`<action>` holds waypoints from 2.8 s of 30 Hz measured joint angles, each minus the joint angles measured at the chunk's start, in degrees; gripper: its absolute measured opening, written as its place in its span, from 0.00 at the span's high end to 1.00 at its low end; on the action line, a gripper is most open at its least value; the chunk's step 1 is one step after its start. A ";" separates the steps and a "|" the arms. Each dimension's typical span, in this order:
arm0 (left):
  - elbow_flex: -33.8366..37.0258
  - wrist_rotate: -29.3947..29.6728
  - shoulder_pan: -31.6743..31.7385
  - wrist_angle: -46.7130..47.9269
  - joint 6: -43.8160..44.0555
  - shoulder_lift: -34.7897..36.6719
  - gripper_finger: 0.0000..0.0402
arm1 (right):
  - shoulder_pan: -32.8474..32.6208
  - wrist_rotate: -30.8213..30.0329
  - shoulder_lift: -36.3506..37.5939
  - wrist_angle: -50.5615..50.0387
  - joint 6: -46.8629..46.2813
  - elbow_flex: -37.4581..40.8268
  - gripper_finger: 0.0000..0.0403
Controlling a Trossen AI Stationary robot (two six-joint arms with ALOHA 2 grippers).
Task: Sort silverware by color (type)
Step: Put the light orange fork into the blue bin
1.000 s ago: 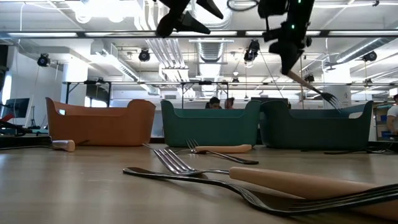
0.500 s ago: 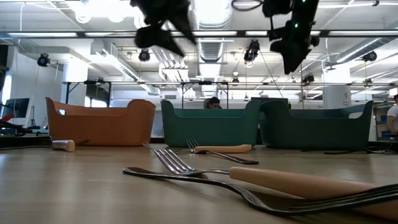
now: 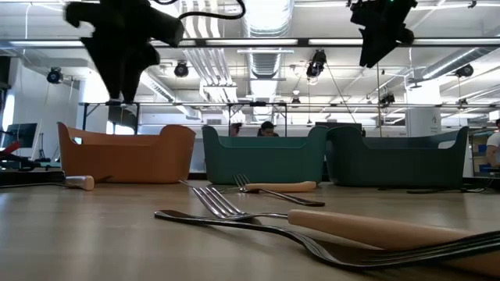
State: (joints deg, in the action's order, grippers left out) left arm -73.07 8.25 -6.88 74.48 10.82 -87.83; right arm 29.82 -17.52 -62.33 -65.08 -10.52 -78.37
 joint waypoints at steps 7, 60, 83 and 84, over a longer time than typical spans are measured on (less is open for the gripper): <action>6.44 -3.62 -0.24 -4.98 -6.27 0.02 0.47 | -1.41 -0.02 1.01 -0.36 -0.07 0.00 0.66; 25.16 -1.48 0.13 -22.77 -24.73 -8.07 0.92 | -1.84 -0.02 0.31 -0.61 -9.15 0.04 0.69; -11.18 3.98 3.72 -23.96 -3.32 1.03 0.92 | -1.84 3.16 0.31 -2.76 -10.36 0.34 0.74; -13.14 5.33 4.06 -26.34 -2.35 1.05 0.92 | -1.85 5.06 0.31 -1.65 -10.29 0.60 0.74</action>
State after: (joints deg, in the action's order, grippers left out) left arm -86.21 13.58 -2.82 48.14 8.47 -86.78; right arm 27.97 -12.46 -62.02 -66.73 -20.82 -77.77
